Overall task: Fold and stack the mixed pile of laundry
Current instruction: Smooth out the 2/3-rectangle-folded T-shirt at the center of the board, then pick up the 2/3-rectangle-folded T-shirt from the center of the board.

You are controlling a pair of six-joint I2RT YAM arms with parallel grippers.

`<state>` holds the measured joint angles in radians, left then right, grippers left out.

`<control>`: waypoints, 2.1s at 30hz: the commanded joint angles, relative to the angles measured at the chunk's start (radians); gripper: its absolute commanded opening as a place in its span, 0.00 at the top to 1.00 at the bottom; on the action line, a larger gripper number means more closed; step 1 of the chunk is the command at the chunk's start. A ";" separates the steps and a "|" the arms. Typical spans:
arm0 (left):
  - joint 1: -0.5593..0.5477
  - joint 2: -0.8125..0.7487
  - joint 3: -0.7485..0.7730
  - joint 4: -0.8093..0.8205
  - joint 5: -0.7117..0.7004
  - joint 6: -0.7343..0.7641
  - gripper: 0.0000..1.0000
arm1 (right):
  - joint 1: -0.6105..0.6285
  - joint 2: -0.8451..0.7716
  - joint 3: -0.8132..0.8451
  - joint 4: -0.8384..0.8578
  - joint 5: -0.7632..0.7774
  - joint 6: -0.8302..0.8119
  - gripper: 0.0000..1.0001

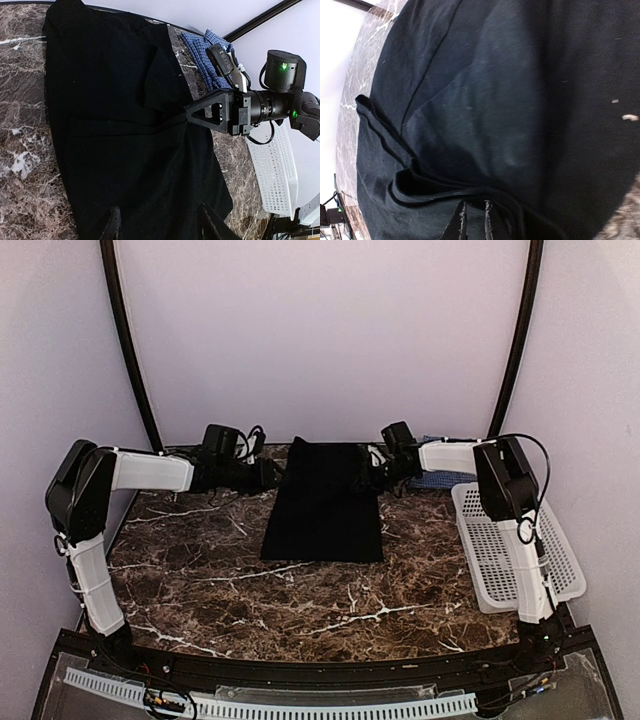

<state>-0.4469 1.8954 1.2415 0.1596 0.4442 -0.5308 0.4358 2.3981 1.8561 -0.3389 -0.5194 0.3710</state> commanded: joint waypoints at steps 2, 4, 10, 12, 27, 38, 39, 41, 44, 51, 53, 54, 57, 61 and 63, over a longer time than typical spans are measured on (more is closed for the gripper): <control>0.004 -0.069 -0.055 -0.002 -0.015 -0.003 0.48 | -0.026 0.032 0.025 -0.010 0.011 -0.005 0.88; 0.004 -0.074 -0.075 -0.003 -0.021 -0.007 0.47 | -0.026 0.014 0.006 -0.016 0.004 -0.013 0.86; 0.002 -0.116 -0.142 -0.028 -0.035 -0.014 0.47 | -0.011 -0.189 -0.180 0.050 -0.060 -0.020 0.80; 0.002 -0.153 -0.194 -0.019 -0.042 -0.028 0.47 | 0.005 -0.264 -0.246 0.047 -0.067 -0.037 0.78; -0.038 -0.346 -0.506 -0.139 -0.120 -0.110 0.50 | 0.096 -0.652 -0.885 0.148 -0.034 0.069 0.73; -0.042 -0.374 -0.558 -0.132 -0.088 -0.123 0.50 | 0.155 -0.695 -1.024 0.294 0.011 0.218 0.68; -0.042 -0.371 -0.558 -0.132 -0.084 -0.120 0.50 | 0.158 -0.692 -1.029 0.304 0.013 0.225 0.67; -0.042 -0.363 -0.561 -0.130 -0.077 -0.120 0.50 | 0.164 -0.684 -1.036 0.319 0.012 0.239 0.65; -0.042 -0.352 -0.556 -0.143 -0.071 -0.116 0.50 | 0.183 -0.682 -1.041 0.328 0.017 0.247 0.64; -0.040 -0.403 -0.545 -0.192 -0.107 -0.098 0.49 | 0.208 -0.738 -1.029 0.310 0.033 0.247 0.62; -0.038 -0.411 -0.535 -0.207 -0.114 -0.087 0.49 | 0.208 -0.748 -1.026 0.300 0.034 0.242 0.60; -0.037 -0.416 -0.533 -0.211 -0.115 -0.086 0.49 | 0.208 -0.749 -1.019 0.282 0.041 0.234 0.60; -0.024 -0.422 -0.531 -0.219 -0.103 -0.086 0.49 | 0.208 -0.756 -1.011 0.253 0.055 0.216 0.58; -0.019 -0.447 -0.538 -0.237 -0.107 -0.079 0.49 | 0.207 -0.765 -1.010 0.238 0.057 0.212 0.58; -0.017 -0.461 -0.551 -0.234 -0.109 -0.078 0.49 | 0.208 -0.765 -1.009 0.225 0.071 0.205 0.58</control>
<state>-0.4732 1.4887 0.6933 -0.0422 0.3420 -0.6296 0.6365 1.6592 0.8246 -0.0845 -0.4751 0.5991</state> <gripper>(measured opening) 0.513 0.424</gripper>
